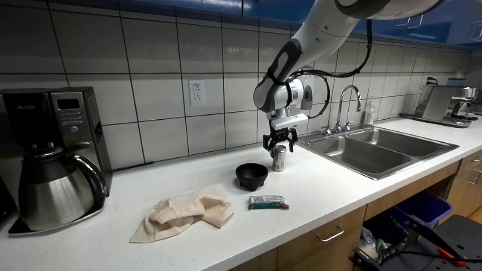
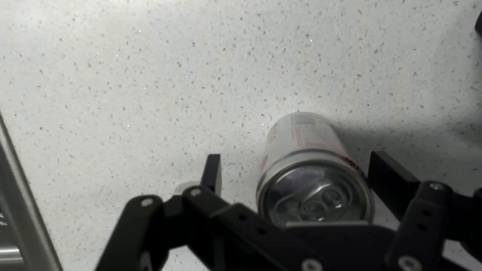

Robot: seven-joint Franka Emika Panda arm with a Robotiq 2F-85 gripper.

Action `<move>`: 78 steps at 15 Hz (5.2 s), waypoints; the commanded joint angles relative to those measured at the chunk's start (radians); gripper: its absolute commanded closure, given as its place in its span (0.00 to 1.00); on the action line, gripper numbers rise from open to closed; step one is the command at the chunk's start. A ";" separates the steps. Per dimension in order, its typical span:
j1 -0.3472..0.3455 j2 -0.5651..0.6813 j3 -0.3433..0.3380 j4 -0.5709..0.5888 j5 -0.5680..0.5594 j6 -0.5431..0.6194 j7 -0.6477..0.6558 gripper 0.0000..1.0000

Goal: Put the metal can into the black bowl

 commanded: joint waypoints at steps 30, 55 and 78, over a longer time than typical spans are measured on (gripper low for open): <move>-0.013 0.048 0.014 0.077 -0.005 -0.049 0.010 0.42; -0.010 -0.351 0.065 -0.374 0.016 0.184 -0.015 0.60; 0.142 -0.379 0.114 -0.498 -0.050 0.267 0.024 0.60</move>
